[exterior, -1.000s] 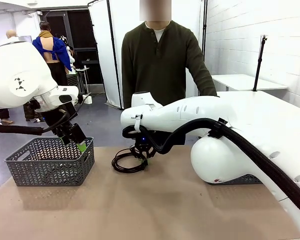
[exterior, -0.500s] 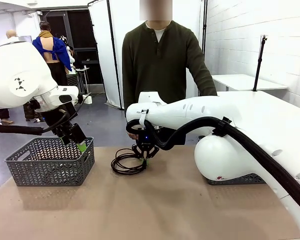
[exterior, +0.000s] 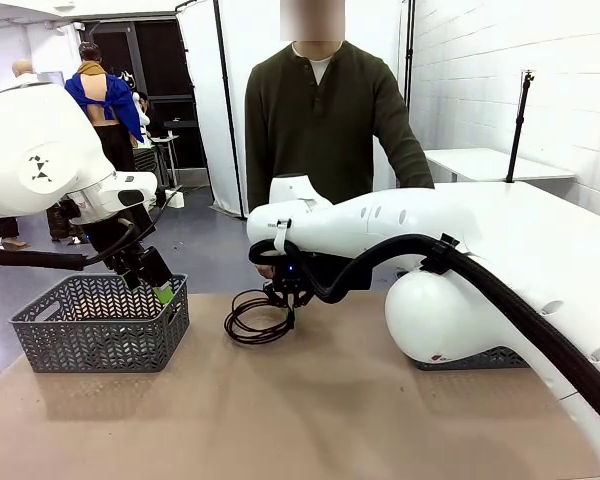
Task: Organize the cables according to human instructions.
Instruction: Pick up a bundle of cables and place it in the basket indicated by the human.
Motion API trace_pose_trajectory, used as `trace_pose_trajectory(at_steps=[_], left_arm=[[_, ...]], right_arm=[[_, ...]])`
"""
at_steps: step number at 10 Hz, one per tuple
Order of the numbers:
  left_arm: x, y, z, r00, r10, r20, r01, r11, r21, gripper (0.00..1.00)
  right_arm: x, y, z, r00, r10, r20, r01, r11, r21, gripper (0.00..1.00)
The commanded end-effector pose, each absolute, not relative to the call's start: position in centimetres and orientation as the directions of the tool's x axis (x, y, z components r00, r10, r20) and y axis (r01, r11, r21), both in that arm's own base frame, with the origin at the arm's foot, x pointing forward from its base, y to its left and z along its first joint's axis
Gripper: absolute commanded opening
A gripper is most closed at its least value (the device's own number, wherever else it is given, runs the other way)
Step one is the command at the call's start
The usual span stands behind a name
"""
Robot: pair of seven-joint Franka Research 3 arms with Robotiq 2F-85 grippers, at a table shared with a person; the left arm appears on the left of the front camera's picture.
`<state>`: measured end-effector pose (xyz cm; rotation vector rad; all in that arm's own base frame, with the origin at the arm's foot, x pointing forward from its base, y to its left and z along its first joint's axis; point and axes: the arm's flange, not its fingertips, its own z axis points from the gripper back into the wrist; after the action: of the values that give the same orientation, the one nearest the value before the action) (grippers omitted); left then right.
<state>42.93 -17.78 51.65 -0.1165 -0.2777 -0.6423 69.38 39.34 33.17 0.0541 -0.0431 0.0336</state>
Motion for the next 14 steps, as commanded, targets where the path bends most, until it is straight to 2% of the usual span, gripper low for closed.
trace_pose_trajectory(at_steps=[1,3,5,6,9,10,11,13,14], left_arm=[[43.0,-17.7,51.7,0.763,-0.571,0.303,0.604,0.797,-0.018,1.00],[43.0,-17.7,51.7,0.763,-0.571,0.303,0.604,0.797,-0.018,1.00],[43.0,-17.7,51.7,0.763,-0.571,0.303,0.604,0.797,-0.018,1.00],[43.0,-17.7,51.7,0.763,-0.571,0.303,0.604,0.797,-0.018,1.00],[43.0,-17.7,51.7,0.763,-0.571,0.303,0.604,0.797,-0.018,1.00],[43.0,-17.7,51.7,0.763,-0.571,0.303,0.604,0.797,-0.018,1.00],[43.0,-17.7,51.7,0.763,-0.571,0.303,0.604,0.797,-0.018,1.00],[43.0,-17.7,51.7,0.763,-0.571,0.303,0.604,0.797,-0.018,1.00],[43.0,-17.7,51.7,0.763,-0.571,0.303,0.604,0.797,-0.018,1.00]], right_arm=[[69.3,39.0,36.4,0.996,0.068,0.055,-0.071,0.996,0.047,0.00],[68.5,37.8,39.5,0.983,0.179,0.042,-0.181,0.983,0.036,0.00],[67.6,35.7,42.8,0.918,0.393,0.044,-0.392,0.919,-0.037,0.00],[67.4,34.7,43.9,0.874,0.484,0.047,-0.478,0.873,-0.100,0.00],[66.8,31.5,45.9,0.654,0.756,0.030,-0.751,0.653,-0.097,0.00],[66.5,30.8,46.3,0.598,0.801,0.029,-0.798,0.598,-0.078,0.00],[66.3,30.4,46.4,0.594,0.804,0.034,-0.802,0.594,-0.058,0.00],[66.3,31.2,45.6,0.653,0.756,0.046,-0.757,0.653,0.017,0.00],[68.5,31.4,47.2,0.603,0.798,0.016,-0.795,0.602,-0.074,0.00]])
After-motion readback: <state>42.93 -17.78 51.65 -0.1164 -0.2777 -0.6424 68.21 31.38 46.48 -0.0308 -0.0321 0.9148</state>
